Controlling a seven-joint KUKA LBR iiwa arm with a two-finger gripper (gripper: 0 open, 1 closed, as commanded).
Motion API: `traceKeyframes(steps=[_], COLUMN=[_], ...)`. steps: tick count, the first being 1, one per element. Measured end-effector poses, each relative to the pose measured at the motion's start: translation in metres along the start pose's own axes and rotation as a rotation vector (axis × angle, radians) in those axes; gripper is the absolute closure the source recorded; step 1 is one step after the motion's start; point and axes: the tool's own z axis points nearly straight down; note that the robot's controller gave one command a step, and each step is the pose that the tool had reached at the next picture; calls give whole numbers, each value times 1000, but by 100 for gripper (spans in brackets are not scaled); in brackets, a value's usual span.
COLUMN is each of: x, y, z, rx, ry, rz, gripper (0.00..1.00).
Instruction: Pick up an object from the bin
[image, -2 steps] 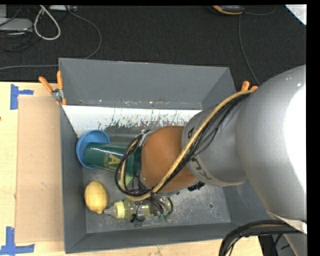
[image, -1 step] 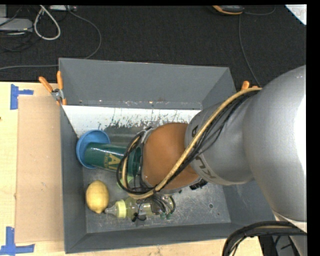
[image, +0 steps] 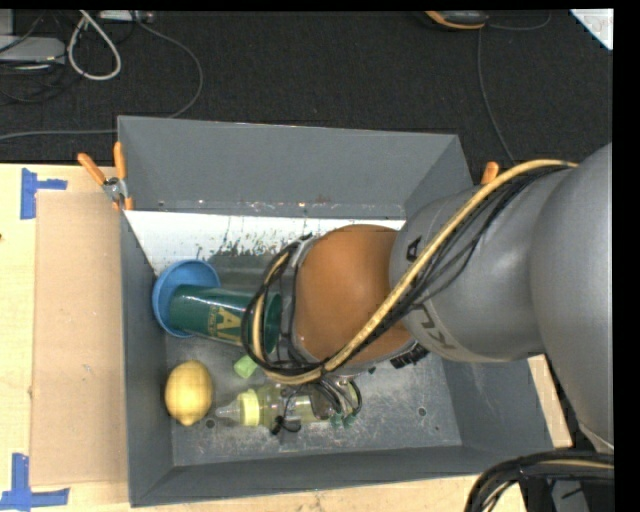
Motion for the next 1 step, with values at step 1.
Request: traceKeyframes(steps=[1], x=[1], y=[0], z=[-41], rx=[0], ry=[1], rz=[2], gripper=[100])
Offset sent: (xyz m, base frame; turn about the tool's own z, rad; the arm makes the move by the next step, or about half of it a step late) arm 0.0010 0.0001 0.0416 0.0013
